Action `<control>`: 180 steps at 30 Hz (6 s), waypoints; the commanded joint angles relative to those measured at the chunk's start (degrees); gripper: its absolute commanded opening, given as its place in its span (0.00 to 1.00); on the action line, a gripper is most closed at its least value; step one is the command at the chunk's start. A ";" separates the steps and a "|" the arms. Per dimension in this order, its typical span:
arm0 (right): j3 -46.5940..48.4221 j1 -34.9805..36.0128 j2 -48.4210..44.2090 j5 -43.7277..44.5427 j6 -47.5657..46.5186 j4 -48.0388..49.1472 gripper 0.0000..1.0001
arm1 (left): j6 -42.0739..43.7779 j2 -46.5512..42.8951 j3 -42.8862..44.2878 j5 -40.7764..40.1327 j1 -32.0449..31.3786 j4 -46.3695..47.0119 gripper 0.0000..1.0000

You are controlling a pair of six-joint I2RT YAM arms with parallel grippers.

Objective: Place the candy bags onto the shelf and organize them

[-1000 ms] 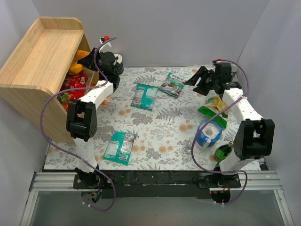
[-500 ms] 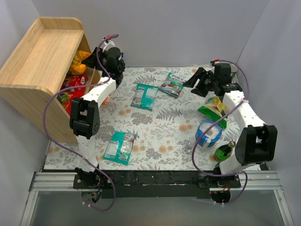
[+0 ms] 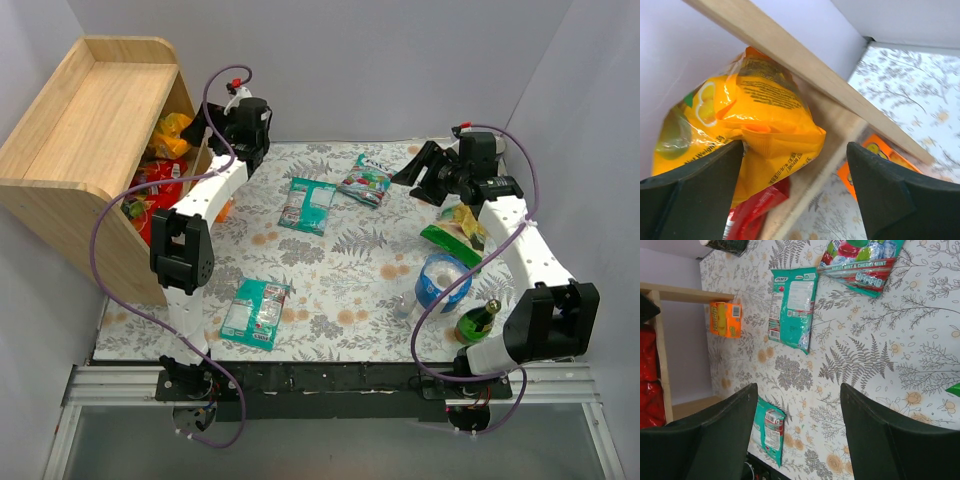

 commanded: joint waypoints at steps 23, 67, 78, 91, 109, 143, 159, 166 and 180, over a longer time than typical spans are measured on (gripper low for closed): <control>2.08 1.55 -0.80 -1.06 0.37 2.54 0.74 | -32.88 -11.82 10.55 15.06 -5.11 -39.63 0.98; -4.43 -1.79 -0.98 -4.13 0.28 10.98 0.74 | -37.65 -18.50 -6.06 12.70 6.14 -26.74 0.53; -5.21 -1.88 -1.24 -4.66 1.07 11.86 0.73 | -34.20 -14.03 -2.47 14.71 6.22 -23.91 0.56; -6.01 -1.79 -2.03 -4.49 1.25 12.39 0.73 | -39.92 -12.44 -6.32 19.10 6.22 -28.21 0.38; -6.45 -1.79 -2.91 -4.58 1.43 12.57 0.73 | -37.64 -14.38 1.83 18.32 1.22 -29.98 0.57; -6.71 -2.14 -3.61 -4.58 -0.94 9.23 0.73 | -33.23 -13.14 -10.89 7.95 6.57 -15.74 0.50; -6.80 -2.14 -3.61 -4.84 -0.86 9.31 0.73 | -35.17 -5.07 1.05 6.01 10.79 -21.71 0.51; -7.50 -2.14 -4.32 -4.31 -0.42 9.58 0.73 | -34.74 -6.98 2.37 8.12 9.48 -21.98 0.56; -5.75 -2.14 -3.26 -2.12 -1.03 6.85 0.79 | -25.07 -11.38 5.97 5.31 -0.98 -16.10 0.98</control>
